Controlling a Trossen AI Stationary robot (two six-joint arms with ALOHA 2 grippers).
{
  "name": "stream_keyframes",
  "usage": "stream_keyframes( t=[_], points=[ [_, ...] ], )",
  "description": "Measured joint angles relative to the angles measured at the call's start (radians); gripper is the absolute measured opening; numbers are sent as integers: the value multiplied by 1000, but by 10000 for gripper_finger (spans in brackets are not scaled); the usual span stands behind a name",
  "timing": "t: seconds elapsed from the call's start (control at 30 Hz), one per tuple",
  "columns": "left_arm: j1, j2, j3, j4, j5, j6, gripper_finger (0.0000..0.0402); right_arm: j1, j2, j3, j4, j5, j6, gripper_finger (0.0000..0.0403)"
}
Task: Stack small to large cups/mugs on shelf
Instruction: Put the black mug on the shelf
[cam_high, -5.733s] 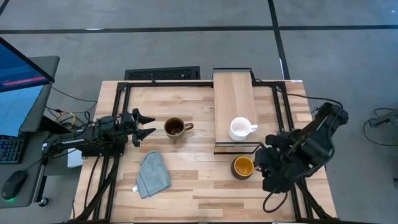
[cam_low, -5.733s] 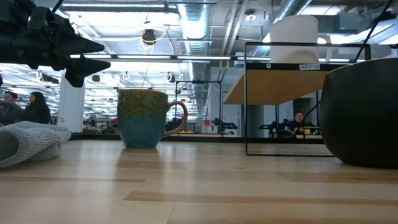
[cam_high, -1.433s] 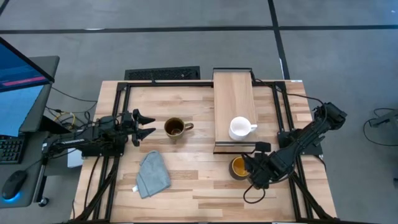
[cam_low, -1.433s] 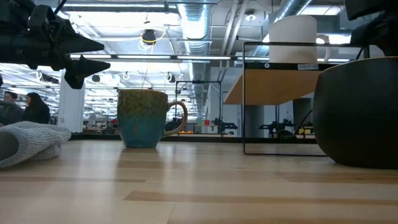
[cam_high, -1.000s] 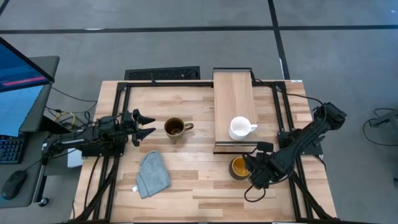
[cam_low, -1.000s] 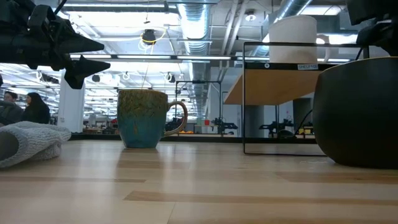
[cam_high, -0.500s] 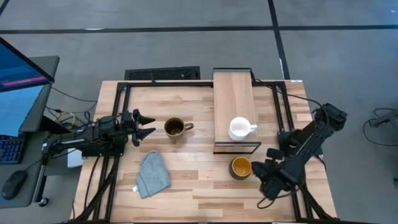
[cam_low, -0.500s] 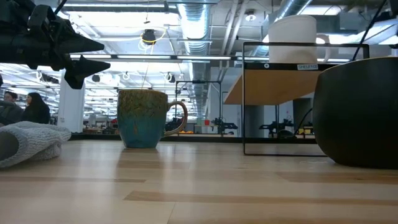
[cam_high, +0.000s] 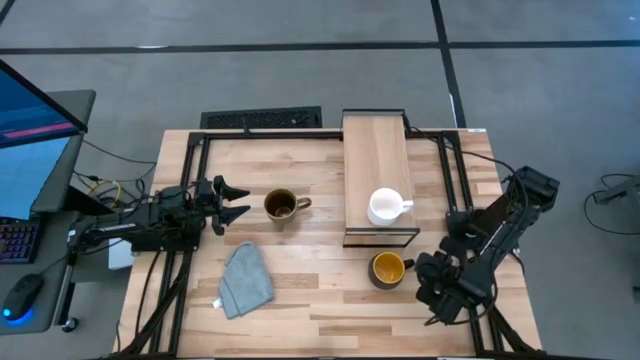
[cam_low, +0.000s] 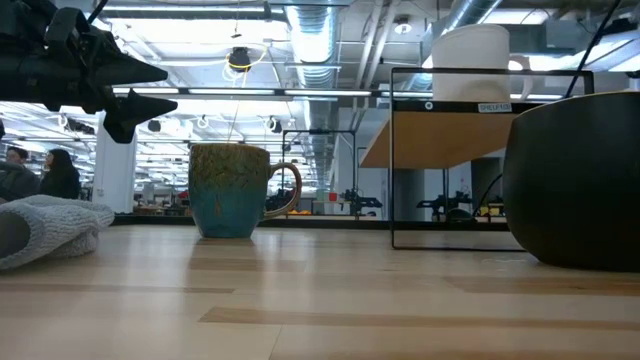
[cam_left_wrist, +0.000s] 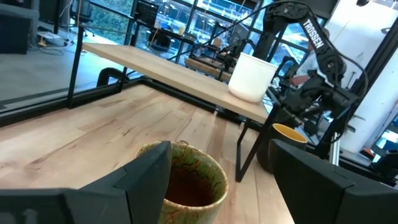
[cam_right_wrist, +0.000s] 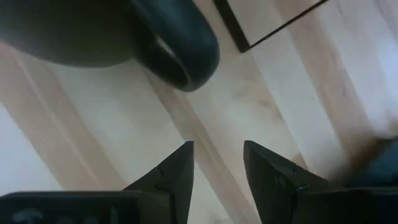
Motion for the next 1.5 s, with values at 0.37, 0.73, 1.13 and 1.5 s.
stream_keyframes(
  t=[0.37, 0.73, 1.13, 1.5],
  points=[
    [0, 0, 0, 3, 23, -1, 261, 221, -1, -120, 106, 260, 336, 162],
    [0, 0, 0, 4, 24, -1, 261, 369, -2, -158, 8, 540, 574, 162],
    [0, 0, 0, 4, 24, -1, 261, 361, -2, -199, 109, 409, 654, 168],
    [0, 0, 0, 4, 24, -1, 261, 361, -2, -199, 130, 384, 653, 254]
  ],
)
